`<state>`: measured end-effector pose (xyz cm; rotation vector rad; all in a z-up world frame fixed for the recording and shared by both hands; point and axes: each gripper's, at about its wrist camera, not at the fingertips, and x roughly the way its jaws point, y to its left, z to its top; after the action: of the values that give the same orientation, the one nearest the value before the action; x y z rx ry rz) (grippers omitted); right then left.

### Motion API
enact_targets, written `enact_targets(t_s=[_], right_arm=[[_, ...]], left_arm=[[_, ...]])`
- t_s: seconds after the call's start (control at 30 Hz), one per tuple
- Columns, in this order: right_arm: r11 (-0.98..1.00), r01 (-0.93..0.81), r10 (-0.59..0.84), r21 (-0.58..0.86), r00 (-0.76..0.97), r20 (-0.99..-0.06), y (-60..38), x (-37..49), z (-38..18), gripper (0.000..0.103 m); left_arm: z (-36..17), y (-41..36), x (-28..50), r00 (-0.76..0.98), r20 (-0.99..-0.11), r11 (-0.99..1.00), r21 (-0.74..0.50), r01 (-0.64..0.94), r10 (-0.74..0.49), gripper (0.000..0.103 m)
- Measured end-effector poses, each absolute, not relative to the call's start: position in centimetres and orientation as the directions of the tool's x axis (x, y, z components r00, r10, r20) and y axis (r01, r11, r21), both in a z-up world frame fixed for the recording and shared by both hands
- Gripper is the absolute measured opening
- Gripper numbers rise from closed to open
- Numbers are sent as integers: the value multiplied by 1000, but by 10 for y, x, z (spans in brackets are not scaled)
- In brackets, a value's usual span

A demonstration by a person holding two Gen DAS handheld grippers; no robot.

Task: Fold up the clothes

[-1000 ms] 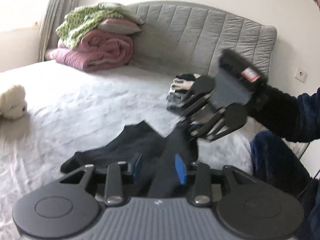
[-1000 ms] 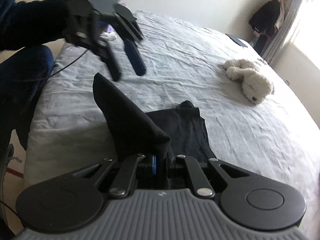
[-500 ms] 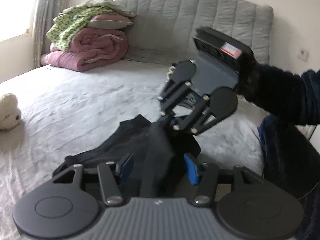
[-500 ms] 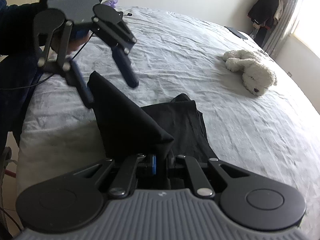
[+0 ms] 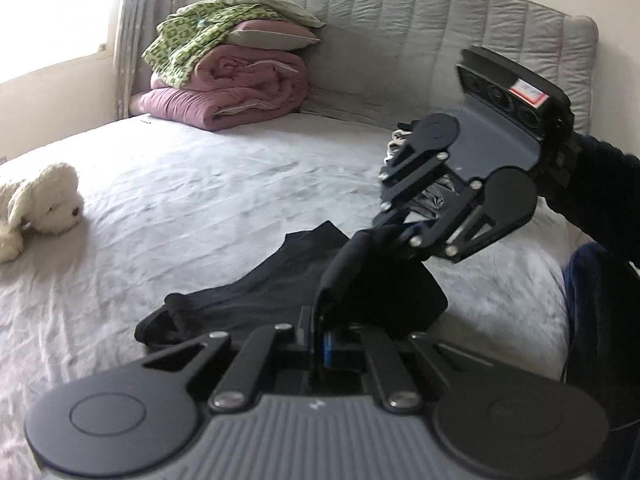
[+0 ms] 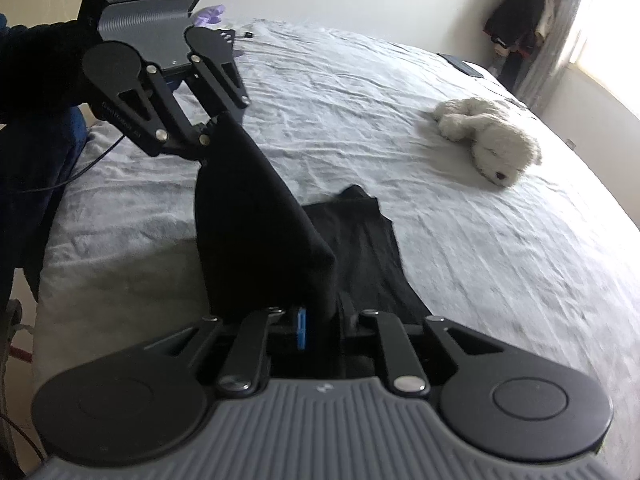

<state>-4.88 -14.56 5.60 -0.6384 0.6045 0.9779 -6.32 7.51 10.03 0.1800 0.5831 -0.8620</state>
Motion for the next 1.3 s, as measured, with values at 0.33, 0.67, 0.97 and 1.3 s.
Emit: enact_targets(t_s=[0.33,0.67,0.97,1.3], right_arm=[[601,-799,613,-33,487,-622,-212,-55,53,16],[672,-718,694,183,522,-496,-235,-50,42,19],[687,-697,688,206,532,-494,-240,-46,39,5],[762,-636,586,123,597,-548,-222,-5,50,5]], left_arm=[[99,81,-57,498,-535,659,-154,736,-682,4],[96,90,-49,508,-505,681,-247,689,-697,4],[96,89,-48,529,-503,697,-235,677,-683,4],[99,73,-6,630,-544,817,-211,536,-554,4]])
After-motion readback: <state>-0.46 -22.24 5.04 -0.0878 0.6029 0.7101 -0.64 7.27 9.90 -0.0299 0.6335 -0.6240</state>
